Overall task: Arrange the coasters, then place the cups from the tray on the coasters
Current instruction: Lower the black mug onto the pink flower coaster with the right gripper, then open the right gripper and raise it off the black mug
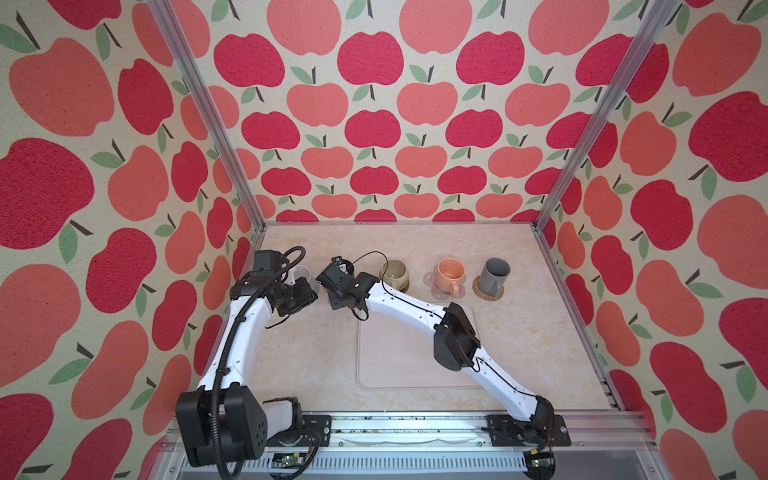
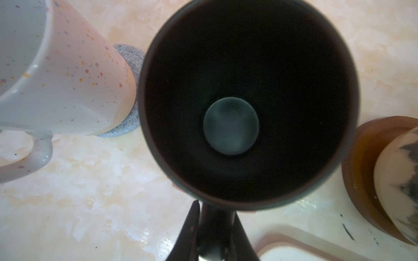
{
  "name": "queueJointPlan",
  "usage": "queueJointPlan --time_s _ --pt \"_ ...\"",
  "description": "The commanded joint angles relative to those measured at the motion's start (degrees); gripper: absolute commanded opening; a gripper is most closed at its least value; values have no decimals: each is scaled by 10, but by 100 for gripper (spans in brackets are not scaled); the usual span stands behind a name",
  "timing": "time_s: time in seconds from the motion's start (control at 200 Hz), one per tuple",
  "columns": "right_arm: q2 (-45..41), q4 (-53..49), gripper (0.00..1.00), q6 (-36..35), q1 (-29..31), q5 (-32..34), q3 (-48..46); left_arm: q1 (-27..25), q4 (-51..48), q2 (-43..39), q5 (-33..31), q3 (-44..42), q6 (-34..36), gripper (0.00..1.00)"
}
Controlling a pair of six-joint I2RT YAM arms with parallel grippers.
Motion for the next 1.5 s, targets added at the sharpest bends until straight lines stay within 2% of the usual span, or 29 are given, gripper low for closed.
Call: queueJointPlan --time_s 0.0,0.145,0.315,0.455,0.565,0.885,1.096,1.496 --pt "-51 6 24 0 7 10 -19 4 -13 -10 9 -9 -3 29" --pt "-57 6 32 20 5 4 -37 4 -13 -8 12 -10 -3 30" --pt "-62 6 34 43 -3 -26 -46 4 -14 -8 12 -12 -4 30" --pt "-81 4 35 31 -5 -13 -54 4 -19 -11 -1 -12 -3 30" --pt "-123 23 38 10 -7 6 -96 4 -21 -19 -16 -10 1 30" --pt "-305 124 42 -25 -33 11 -352 4 -17 -40 -78 -6 11 31" --pt "-435 188 46 -61 -73 33 -525 4 -3 -55 -91 -4 16 32" --pt "-621 210 51 -113 -168 40 -710 4 32 -89 -131 -17 24 33"
